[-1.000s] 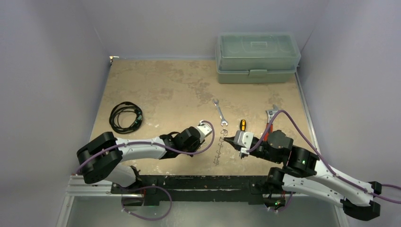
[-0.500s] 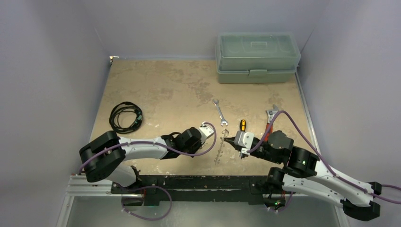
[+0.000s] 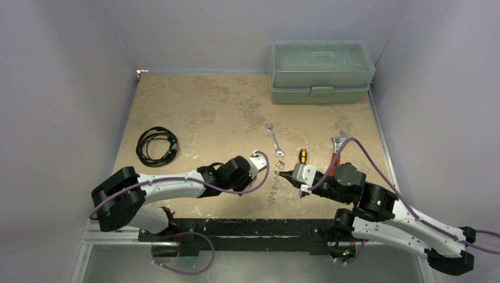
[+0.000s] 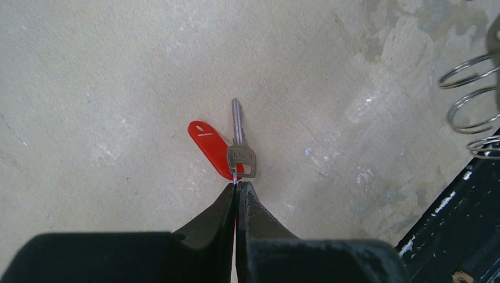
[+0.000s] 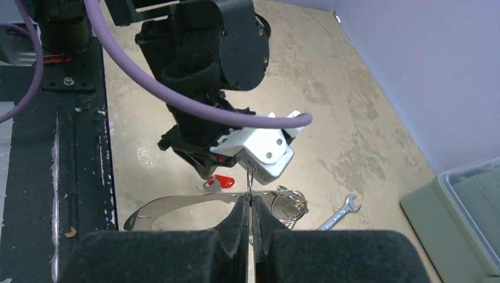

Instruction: Put the keys on the keyring

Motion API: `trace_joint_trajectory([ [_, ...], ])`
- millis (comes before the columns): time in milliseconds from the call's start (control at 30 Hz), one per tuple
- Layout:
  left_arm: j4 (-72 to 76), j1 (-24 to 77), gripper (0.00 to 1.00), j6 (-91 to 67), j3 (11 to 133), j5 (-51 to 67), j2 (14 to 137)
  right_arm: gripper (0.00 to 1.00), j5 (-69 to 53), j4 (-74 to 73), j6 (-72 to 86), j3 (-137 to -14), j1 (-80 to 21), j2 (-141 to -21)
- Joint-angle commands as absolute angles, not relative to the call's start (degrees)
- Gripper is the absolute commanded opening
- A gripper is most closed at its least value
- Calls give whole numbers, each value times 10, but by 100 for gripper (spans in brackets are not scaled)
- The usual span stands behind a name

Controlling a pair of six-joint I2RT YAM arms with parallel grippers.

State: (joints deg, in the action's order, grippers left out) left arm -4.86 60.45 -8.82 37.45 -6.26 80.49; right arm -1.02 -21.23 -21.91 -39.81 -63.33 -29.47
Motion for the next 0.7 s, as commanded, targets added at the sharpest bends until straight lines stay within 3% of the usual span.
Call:
trace_joint_trajectory([
  [0, -69, 606, 0, -58, 410, -53, 768, 0, -21, -172, -218, -401, -634, -296],
  [667, -121, 606, 0, 202, 412, 3, 582, 0, -109, -172, -219, -425, -634, -359],
])
